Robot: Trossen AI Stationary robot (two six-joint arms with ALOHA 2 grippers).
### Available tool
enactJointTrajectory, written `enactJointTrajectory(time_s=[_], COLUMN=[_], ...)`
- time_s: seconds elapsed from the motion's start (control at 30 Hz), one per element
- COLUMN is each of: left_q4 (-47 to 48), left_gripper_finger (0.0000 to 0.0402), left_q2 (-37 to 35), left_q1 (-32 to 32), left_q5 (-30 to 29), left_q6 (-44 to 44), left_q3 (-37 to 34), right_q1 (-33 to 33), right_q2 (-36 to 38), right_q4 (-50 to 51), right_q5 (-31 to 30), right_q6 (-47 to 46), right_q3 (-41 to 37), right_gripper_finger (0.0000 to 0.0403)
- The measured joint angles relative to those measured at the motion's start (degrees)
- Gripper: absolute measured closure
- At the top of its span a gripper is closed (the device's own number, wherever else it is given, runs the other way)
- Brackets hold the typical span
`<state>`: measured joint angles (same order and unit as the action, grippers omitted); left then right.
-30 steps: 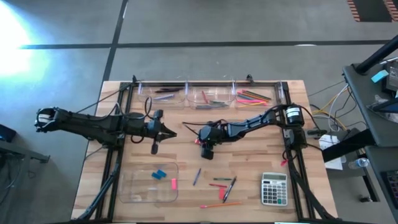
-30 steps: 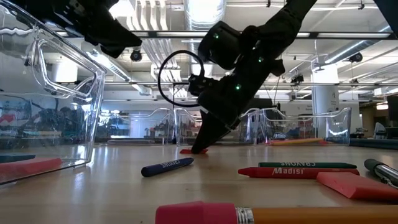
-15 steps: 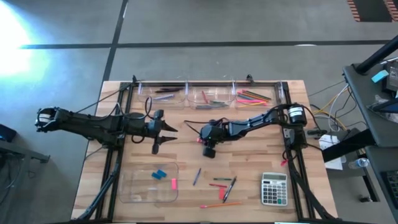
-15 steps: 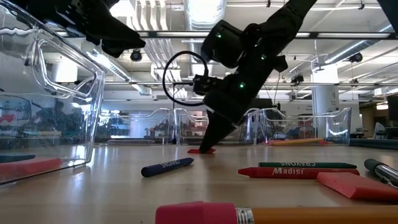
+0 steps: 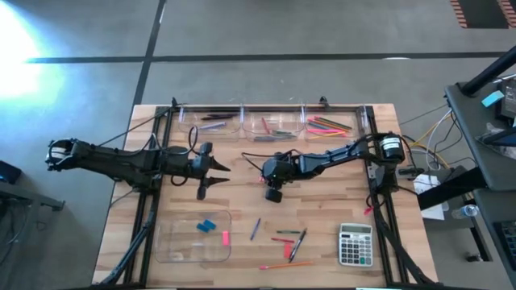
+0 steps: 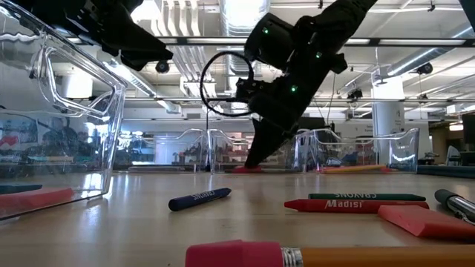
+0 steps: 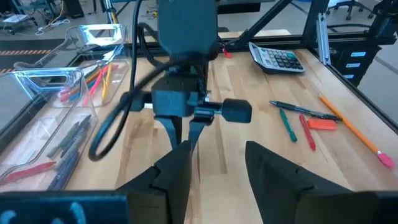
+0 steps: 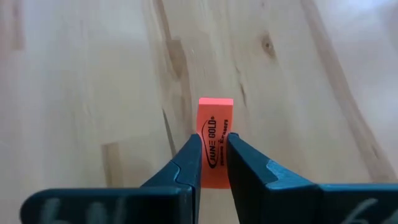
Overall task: Sort crayons/erasers/pens/pencils in bins
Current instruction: Put the orange eraser into the bottom transparent bin
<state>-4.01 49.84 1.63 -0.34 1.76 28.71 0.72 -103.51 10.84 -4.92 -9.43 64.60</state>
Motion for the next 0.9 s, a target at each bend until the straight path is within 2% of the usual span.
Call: enactJointTrajectory(time_s=[0.5,0.7,0.9], left_q4=[0.6,4.6,8.3], left_gripper_finger=[0.0265,0.0265,0.0265], left_q2=[-0.9,-6.3,-12.7], left_q1=[0.0,0.0,0.0], left_q5=[0.0,-0.1,-3.7], left_q6=[0.0,0.0,0.0], left_q3=[-0.1,-0.1,-1.6], right_q1=[-2.5,-5.4,-8.4], right_q2=[6.6,7.7,7.1], right_q4=[-1.4,-4.2,-5.7], right_q5=[0.4,1.0,1.0], right_q6=[-1.3,-1.3,-1.2], right_q3=[0.2,1.3,5.5], right_gripper_finger=[0.0351,0.0351,0.0351])
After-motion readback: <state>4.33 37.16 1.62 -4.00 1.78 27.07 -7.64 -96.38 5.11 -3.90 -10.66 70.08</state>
